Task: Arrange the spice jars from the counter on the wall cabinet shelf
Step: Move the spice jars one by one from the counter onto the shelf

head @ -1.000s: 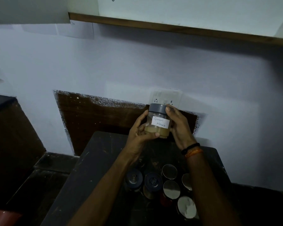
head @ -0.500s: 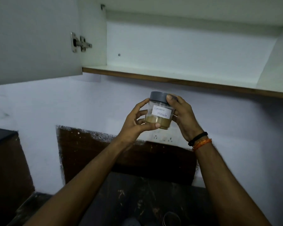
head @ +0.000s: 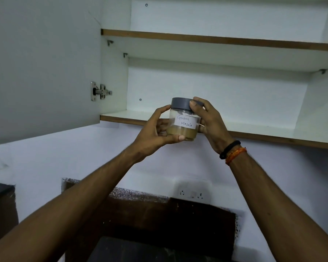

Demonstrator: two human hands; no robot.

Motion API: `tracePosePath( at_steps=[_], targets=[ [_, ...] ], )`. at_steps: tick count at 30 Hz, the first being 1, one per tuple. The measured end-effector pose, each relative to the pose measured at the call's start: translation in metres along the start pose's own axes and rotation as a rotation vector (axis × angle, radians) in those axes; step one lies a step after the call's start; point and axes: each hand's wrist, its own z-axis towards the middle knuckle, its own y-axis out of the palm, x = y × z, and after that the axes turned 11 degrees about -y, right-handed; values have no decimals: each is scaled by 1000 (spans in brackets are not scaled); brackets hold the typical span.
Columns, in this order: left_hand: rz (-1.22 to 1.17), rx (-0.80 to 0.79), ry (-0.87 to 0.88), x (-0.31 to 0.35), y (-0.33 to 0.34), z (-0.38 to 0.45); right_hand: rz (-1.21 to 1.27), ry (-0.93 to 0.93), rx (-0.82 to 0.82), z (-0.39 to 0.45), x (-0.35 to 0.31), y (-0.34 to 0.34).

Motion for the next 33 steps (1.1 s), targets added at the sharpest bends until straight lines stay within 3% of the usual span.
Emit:
tracePosePath(
  at_steps=[8, 26, 29, 33],
  targets=[
    [70, 22, 3, -2, -18, 22, -169, -5, -72, 31, -2, 9],
    [104, 28, -18, -22, -89, 84, -67, -6, -135, 114, 28, 47],
    [375, 39, -102, -35, -111, 90, -92, -3, -95, 132, 42, 58],
    [1097, 6, -109, -49, -126, 98, -130, 34, -72, 153, 64, 66]
  ],
)
